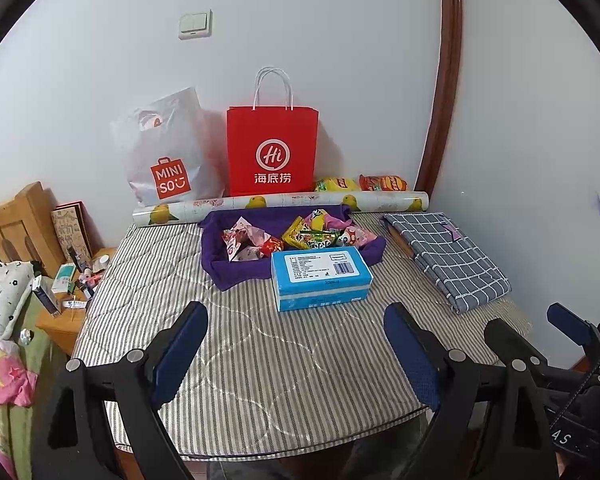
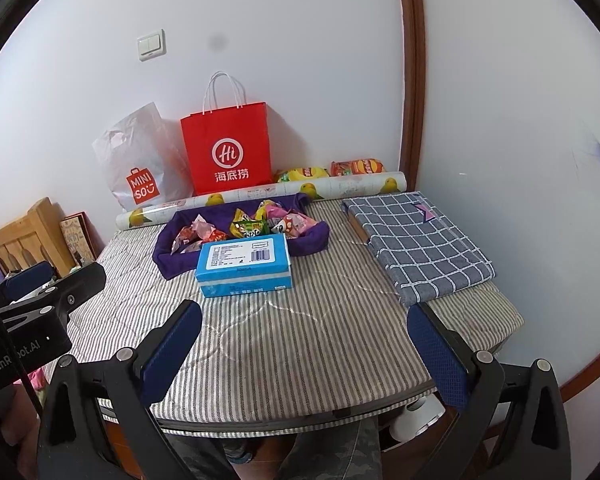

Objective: Organize snacks

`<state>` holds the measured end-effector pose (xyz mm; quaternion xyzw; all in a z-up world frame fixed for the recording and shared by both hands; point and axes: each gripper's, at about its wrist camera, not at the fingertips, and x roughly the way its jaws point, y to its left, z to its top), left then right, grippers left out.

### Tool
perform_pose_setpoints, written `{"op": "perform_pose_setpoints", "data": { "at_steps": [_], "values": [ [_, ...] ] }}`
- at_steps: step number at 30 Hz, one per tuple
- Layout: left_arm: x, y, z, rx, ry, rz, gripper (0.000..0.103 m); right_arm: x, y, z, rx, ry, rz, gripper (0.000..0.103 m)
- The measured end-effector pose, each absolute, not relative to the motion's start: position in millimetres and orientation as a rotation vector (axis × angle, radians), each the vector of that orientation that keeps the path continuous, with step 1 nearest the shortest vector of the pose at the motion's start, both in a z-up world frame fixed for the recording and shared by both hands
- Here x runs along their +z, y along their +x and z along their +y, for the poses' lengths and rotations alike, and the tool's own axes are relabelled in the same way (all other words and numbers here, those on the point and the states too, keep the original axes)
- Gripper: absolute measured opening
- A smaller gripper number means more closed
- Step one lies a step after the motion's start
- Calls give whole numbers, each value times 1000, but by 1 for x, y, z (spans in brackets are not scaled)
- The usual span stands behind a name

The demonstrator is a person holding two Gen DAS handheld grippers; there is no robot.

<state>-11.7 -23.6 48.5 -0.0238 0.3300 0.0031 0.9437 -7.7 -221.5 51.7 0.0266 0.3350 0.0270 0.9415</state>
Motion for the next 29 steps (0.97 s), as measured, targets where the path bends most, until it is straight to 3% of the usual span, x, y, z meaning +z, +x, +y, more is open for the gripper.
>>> {"op": "perform_pose_setpoints", "data": {
  "at_steps": [29],
  "values": [
    [43,-12,-22,15,-50,675,89,49,-8,-218,50,59,688,101]
  ]
}}
